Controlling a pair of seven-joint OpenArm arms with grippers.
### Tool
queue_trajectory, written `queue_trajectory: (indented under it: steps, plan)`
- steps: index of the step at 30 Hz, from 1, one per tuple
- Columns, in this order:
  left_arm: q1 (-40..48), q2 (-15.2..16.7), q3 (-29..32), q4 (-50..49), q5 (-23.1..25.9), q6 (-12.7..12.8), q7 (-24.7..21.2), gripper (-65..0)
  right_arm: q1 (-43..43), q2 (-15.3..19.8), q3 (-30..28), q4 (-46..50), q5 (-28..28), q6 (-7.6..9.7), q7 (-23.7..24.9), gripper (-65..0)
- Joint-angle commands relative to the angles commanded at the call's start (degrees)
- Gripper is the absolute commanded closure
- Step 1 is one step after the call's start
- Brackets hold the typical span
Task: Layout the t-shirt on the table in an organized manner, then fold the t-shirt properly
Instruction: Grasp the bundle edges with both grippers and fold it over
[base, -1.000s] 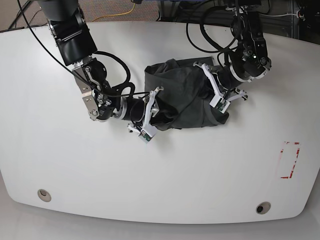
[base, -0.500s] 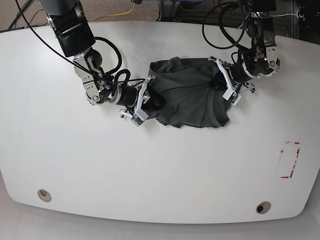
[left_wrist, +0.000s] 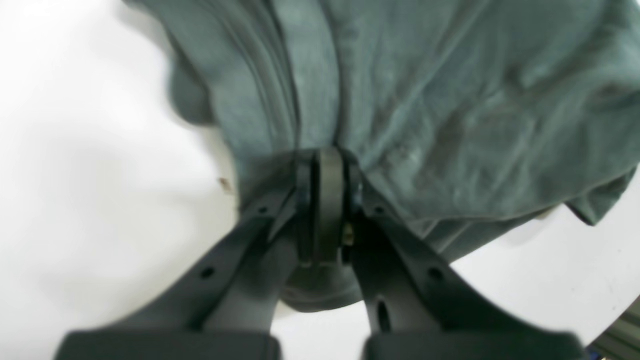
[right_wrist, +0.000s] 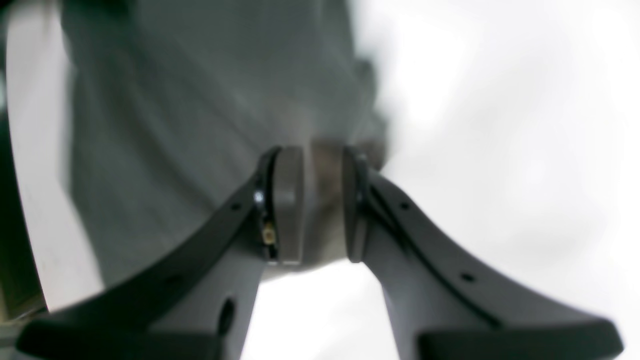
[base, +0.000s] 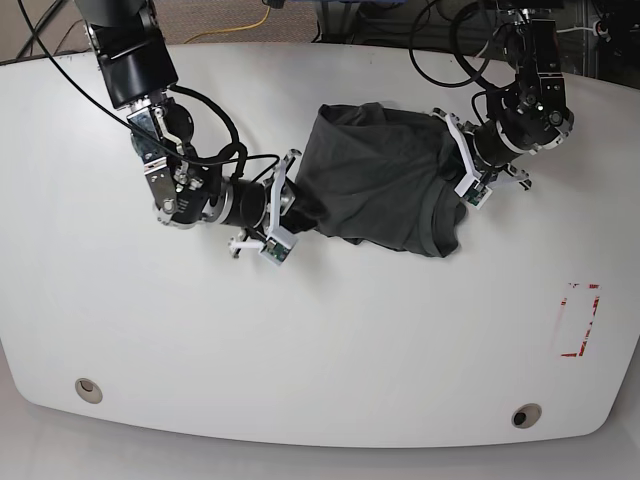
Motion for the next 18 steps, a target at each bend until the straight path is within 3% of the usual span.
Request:
queue_trajectory:
  steps: [3,11,13,18]
  plan:
    - [0.0,2.0,0.0,1.4,0.0,0.0,1.1,-0.4,0.3,-1.8,1.5,3.2,-0.1,-0.70,-3.0,-12.4]
    - [0.1,8.5,0.9,1.3,0.4,0.0,1.2,-0.4,1.1,-6.4,1.5,-1.4,-0.3,-0.53,-2.8,-12.5]
    - [0.3,8.7,2.4,1.2,0.4,0.0,1.2,-0.4,1.2,-7.4,1.5,-4.3,-0.3,-0.26,-1.5,-12.5]
    - [0.4,8.8,5.6,-0.6,0.5,0.0,1.2,-0.4,1.3,-7.6,-0.6,-12.1,-0.3,-0.26,7.0,-12.8]
